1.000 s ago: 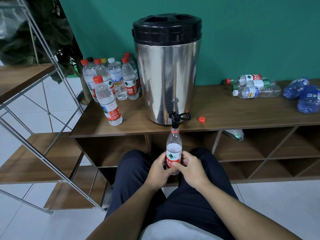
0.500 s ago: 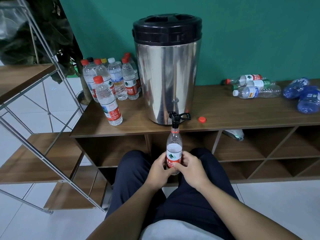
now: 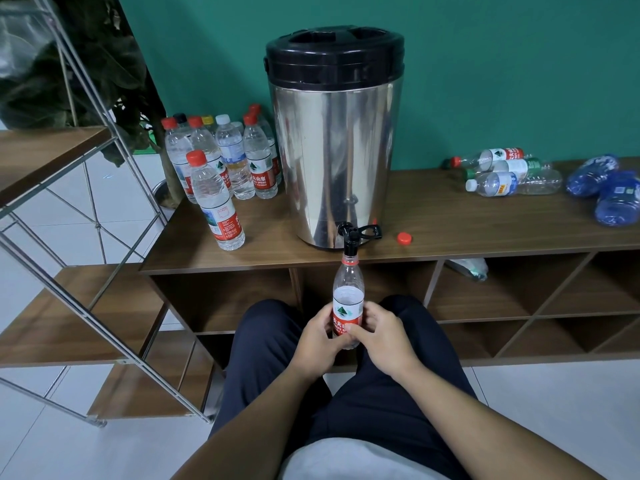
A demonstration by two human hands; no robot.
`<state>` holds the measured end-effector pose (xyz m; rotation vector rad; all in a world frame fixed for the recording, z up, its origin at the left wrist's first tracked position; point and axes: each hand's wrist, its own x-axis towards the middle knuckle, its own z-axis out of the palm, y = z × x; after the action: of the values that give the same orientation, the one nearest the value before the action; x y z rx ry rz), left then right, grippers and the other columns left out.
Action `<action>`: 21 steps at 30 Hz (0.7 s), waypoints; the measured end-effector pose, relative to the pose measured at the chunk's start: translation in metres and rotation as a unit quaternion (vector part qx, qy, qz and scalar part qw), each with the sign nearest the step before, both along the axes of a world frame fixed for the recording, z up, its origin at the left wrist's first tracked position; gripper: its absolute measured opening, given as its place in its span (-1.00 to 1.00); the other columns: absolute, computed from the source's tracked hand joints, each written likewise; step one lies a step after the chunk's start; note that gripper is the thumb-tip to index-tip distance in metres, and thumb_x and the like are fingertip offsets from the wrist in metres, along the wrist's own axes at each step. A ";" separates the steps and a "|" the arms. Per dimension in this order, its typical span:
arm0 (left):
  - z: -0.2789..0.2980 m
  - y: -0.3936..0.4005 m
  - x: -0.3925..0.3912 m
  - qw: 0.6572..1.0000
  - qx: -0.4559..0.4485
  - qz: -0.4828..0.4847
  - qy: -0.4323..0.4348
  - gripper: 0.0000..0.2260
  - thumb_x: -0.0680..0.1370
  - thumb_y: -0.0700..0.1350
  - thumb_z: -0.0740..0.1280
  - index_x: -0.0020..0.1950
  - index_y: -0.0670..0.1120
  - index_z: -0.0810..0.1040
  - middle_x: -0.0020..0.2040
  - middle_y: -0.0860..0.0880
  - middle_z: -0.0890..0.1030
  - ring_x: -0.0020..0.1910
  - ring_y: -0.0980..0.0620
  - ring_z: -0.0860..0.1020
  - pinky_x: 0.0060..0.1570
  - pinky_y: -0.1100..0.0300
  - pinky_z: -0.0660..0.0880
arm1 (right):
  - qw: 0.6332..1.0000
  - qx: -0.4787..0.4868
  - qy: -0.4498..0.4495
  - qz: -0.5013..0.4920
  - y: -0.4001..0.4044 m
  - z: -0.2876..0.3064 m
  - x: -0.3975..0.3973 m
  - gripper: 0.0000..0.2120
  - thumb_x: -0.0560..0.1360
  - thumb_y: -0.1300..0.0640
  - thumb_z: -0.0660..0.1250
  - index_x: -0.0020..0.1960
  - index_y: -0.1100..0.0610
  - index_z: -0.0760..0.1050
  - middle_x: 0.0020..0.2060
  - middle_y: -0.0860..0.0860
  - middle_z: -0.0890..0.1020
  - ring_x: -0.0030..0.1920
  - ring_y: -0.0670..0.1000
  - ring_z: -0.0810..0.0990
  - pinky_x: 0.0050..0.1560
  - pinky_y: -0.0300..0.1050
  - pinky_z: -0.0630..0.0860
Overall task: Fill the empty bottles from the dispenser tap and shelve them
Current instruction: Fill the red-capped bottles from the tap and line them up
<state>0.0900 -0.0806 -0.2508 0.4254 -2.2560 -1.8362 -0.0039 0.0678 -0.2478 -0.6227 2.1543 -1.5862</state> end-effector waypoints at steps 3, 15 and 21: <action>0.000 0.000 0.000 1.000 0.002 0.000 0.003 -0.50 0.64 -0.15 0.58 0.55 0.05 0.57 0.37 0.08 0.72 0.40 0.05 0.67 0.44 -0.06 0.62 | 1.000 -0.002 0.000 0.001 0.000 0.001 0.001 -0.53 0.57 0.17 0.60 0.42 -0.06 0.61 0.12 -0.19 0.77 0.15 -0.20 0.75 0.11 -0.17 0.72; -0.001 0.000 -0.001 1.000 0.011 0.002 0.007 -0.49 0.62 -0.22 0.58 0.54 0.02 0.57 0.36 0.07 0.73 0.39 0.04 0.68 0.44 0.00 0.62 | 1.000 0.003 0.009 -0.004 0.000 -0.002 0.000 -0.55 0.56 0.17 0.60 0.38 -0.10 0.62 0.14 -0.19 0.78 0.16 -0.19 0.75 0.18 -0.08 0.73; -0.001 0.000 0.000 1.000 0.019 0.002 0.013 -0.50 0.63 -0.21 0.58 0.54 0.03 0.57 0.36 0.07 0.73 0.39 0.03 0.68 0.42 0.04 0.62 | 1.000 0.006 0.008 -0.005 -0.001 -0.003 -0.001 -0.56 0.55 0.18 0.60 0.38 -0.07 0.62 0.15 -0.17 0.78 0.16 -0.18 0.75 0.20 -0.04 0.73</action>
<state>0.0896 -0.0802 -0.2514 0.4085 -2.2042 -1.8749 -0.0052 0.0671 -0.2511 -0.6254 2.1799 -1.5779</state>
